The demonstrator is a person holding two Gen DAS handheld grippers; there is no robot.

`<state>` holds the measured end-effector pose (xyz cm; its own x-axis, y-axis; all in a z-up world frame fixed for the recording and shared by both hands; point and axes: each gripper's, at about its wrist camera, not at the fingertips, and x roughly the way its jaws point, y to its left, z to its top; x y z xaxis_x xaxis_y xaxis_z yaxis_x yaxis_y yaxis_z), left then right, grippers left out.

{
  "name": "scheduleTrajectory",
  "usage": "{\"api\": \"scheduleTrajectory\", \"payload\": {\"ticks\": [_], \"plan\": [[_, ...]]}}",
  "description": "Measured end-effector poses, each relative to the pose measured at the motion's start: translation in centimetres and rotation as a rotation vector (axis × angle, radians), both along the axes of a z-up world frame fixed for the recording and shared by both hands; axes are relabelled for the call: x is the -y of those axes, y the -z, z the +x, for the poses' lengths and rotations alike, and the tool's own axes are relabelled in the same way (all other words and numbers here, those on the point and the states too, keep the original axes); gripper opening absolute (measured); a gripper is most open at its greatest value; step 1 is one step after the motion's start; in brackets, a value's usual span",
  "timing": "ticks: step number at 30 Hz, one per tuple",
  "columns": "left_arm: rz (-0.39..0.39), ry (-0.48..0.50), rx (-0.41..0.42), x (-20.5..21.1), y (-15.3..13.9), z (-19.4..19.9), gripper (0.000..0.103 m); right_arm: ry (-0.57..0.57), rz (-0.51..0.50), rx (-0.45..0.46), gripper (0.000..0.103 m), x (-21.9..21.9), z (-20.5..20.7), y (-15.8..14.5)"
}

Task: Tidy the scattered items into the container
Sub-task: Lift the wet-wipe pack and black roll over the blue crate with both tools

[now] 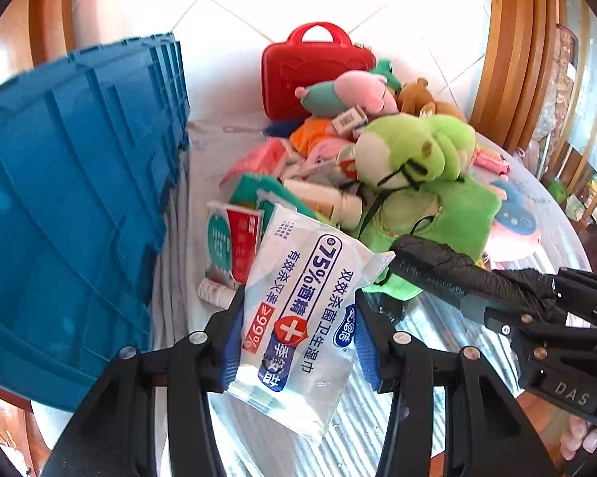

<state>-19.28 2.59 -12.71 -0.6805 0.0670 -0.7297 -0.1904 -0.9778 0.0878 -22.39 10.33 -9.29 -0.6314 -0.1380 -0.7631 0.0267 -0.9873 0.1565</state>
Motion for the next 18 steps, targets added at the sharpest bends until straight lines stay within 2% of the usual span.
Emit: {"api": "scheduleTrajectory", "payload": {"ticks": [4, 10, 18], "plan": [[0.004, -0.008, -0.063, -0.8, -2.6, -0.2, 0.047, -0.024, 0.008, -0.078, 0.034, 1.0, 0.5, -1.6], [-0.004, -0.03, -0.171, -1.1, -7.8, 0.4, 0.047, -0.055, 0.038, -0.196, 0.034, 1.6, -0.2, -7.1], [-0.007, -0.058, -0.308, 1.5, -14.6, 0.7, 0.047, -0.071, 0.083, -0.313, 0.034, 4.2, -2.8, -12.4]]}}
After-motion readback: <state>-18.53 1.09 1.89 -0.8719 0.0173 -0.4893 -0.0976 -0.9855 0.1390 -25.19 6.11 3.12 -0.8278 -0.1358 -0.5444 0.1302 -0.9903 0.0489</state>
